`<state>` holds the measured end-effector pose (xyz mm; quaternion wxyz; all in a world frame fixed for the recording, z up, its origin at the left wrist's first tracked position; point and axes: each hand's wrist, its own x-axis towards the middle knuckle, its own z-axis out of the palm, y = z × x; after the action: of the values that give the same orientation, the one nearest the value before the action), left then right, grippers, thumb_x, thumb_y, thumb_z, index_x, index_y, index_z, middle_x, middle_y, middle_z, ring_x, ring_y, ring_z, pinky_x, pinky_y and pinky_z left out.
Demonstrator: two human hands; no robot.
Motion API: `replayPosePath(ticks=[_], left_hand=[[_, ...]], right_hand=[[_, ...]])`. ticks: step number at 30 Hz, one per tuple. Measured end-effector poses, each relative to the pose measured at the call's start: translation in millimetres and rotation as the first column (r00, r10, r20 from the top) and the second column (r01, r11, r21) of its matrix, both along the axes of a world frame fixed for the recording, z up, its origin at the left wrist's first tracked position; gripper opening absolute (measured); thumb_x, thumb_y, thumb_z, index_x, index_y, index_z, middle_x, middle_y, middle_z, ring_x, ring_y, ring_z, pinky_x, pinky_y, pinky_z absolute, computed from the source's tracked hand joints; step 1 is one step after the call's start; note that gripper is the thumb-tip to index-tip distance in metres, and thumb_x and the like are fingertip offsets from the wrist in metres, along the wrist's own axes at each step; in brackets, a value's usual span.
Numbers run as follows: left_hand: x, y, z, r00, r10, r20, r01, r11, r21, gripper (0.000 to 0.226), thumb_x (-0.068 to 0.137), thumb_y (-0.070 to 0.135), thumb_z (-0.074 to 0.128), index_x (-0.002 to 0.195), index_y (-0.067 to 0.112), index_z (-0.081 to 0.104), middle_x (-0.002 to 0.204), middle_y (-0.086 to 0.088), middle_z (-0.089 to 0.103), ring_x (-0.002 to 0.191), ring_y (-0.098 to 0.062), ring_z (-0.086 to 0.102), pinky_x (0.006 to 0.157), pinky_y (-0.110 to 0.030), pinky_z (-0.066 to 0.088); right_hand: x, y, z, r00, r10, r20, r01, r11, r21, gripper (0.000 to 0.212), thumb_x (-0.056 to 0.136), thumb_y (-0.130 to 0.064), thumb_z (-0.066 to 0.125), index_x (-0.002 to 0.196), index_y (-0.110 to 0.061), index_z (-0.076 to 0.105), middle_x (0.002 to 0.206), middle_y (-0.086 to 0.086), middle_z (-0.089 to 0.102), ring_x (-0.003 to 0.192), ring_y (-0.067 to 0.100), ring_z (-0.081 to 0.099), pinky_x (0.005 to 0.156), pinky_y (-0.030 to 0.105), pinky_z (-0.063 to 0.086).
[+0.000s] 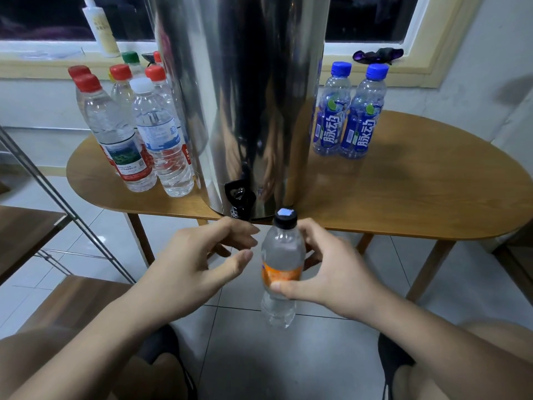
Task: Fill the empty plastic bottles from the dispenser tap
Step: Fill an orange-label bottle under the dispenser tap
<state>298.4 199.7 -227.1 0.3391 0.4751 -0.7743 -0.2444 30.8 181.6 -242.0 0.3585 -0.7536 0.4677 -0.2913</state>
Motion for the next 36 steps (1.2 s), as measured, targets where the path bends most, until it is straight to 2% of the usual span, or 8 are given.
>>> replayPosePath(ticks=[4,10,17,22,26,28,33,36], left_hand=[[-11,1,-14,0.992,-0.087,0.092,0.078,0.992,0.103,0.048,0.093,0.048,0.082,0.137,0.041,0.064,0.128,0.03,0.07,0.123,0.001,0.067,0.096,-0.03,0.058],[-34,6,-23,0.996,-0.092,0.002,0.091,0.984,0.156,0.059,0.087,0.051,0.088,0.136,0.038,0.057,0.127,0.023,0.072,0.122,-0.006,0.067,0.097,-0.035,0.058],[-28,7,-21,0.998,-0.054,0.037,0.05,0.991,0.121,0.055,0.08,0.039,0.095,0.125,0.03,0.064,0.105,0.017,0.076,0.099,-0.012,0.074,0.081,-0.035,0.062],[3,1,-5,0.982,-0.117,0.147,0.102,0.989,0.103,0.054,0.072,0.032,0.102,0.11,0.04,0.065,0.1,0.025,0.075,0.092,-0.003,0.073,0.078,-0.02,0.056],[35,-5,11,0.981,-0.093,0.172,0.08,0.994,0.078,0.057,0.069,0.029,0.103,0.111,0.04,0.067,0.105,0.02,0.078,0.096,-0.01,0.076,0.083,-0.023,0.059],[51,-9,17,0.993,-0.044,0.113,0.036,0.996,0.076,0.057,0.069,0.023,0.104,0.114,0.032,0.071,0.106,0.013,0.08,0.095,-0.012,0.077,0.081,-0.019,0.058],[77,-20,28,0.972,0.11,-0.207,-0.094,0.992,0.086,0.06,0.064,0.016,0.106,0.115,0.022,0.075,0.106,0.002,0.084,0.094,-0.015,0.08,0.083,-0.019,0.061],[87,-30,28,0.913,0.205,-0.352,-0.185,0.979,0.09,0.06,0.07,0.003,0.095,0.125,0.009,0.071,0.115,-0.005,0.083,0.109,-0.024,0.08,0.096,-0.034,0.064]], right_hand=[[-8,0,11,0.991,-0.039,0.131,0.045,0.998,-0.042,0.066,0.072,-0.03,0.101,0.125,-0.036,0.062,0.116,-0.011,0.077,0.108,0.016,0.073,0.093,0.052,0.06],[-10,8,10,0.969,-0.019,0.248,0.03,0.999,-0.037,0.066,0.075,-0.022,0.1,0.128,-0.035,0.062,0.12,-0.008,0.077,0.112,0.02,0.074,0.096,0.046,0.061],[-3,12,5,0.964,0.077,0.255,-0.074,0.997,-0.022,0.069,0.076,-0.025,0.101,0.131,-0.041,0.062,0.127,-0.014,0.075,0.121,0.015,0.072,0.1,0.038,0.06],[-3,1,-4,0.952,0.123,0.28,-0.131,0.991,0.011,0.073,0.076,-0.036,0.1,0.138,-0.039,0.059,0.134,-0.004,0.073,0.123,0.023,0.07,0.096,0.052,0.06],[-4,-6,-20,0.965,0.106,0.24,-0.128,0.988,0.081,0.072,0.074,-0.053,0.097,0.135,-0.047,0.06,0.128,-0.006,0.072,0.118,0.021,0.072,0.095,0.051,0.062],[-3,-9,-26,0.972,0.088,0.217,-0.111,0.989,0.098,0.064,0.076,-0.057,0.094,0.131,-0.047,0.063,0.127,-0.008,0.073,0.116,0.019,0.073,0.096,0.05,0.061],[0,-16,-34,0.985,0.064,0.161,-0.085,0.988,0.127,0.047,0.09,-0.037,0.089,0.131,-0.042,0.065,0.125,-0.01,0.074,0.111,0.016,0.074,0.092,0.048,0.062],[0,-19,-38,0.988,0.061,0.142,-0.081,0.987,0.136,0.044,0.092,-0.037,0.087,0.13,-0.043,0.065,0.124,-0.012,0.073,0.111,0.016,0.074,0.09,0.045,0.063]])
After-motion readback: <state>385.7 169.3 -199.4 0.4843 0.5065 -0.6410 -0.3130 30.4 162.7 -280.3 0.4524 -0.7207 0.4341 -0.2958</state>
